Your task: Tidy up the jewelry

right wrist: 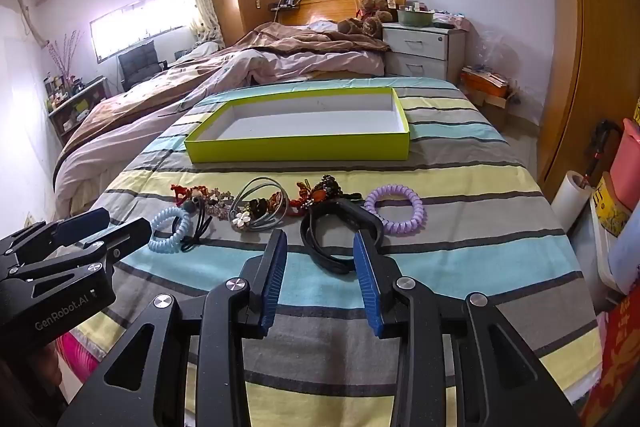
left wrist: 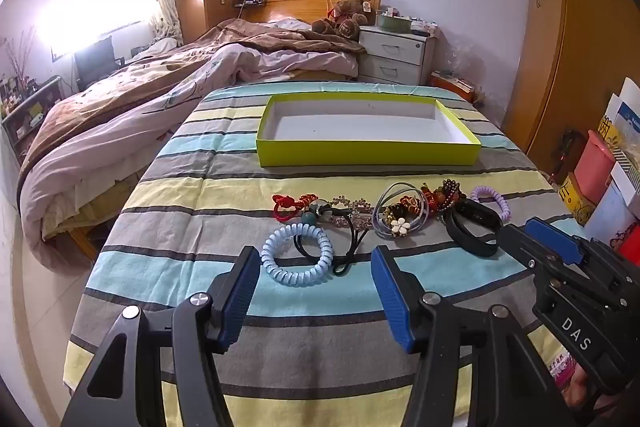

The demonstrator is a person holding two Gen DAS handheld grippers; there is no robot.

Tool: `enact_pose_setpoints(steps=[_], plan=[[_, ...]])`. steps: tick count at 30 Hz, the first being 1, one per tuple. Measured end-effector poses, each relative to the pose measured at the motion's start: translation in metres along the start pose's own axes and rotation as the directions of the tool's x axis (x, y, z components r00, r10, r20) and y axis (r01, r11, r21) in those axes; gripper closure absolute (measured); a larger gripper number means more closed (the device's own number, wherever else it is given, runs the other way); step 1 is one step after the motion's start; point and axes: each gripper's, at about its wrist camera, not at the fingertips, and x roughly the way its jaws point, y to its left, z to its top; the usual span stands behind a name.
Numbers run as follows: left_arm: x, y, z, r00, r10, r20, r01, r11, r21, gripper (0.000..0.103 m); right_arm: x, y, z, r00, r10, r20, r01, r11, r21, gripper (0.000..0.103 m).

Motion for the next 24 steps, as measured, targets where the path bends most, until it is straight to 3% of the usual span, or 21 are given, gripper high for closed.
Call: enact_pose_setpoints(steps=[24], plan=[[-0.0032, 0.0041, 0.0000, 1.000, -0.004, -0.008, 0.004, 1.000, -0.012, 0.046, -0.0032, 0.0003, 0.0001, 1.000, -0.007, 0.005, 0.007, 1.000, 0.005, 0.067]])
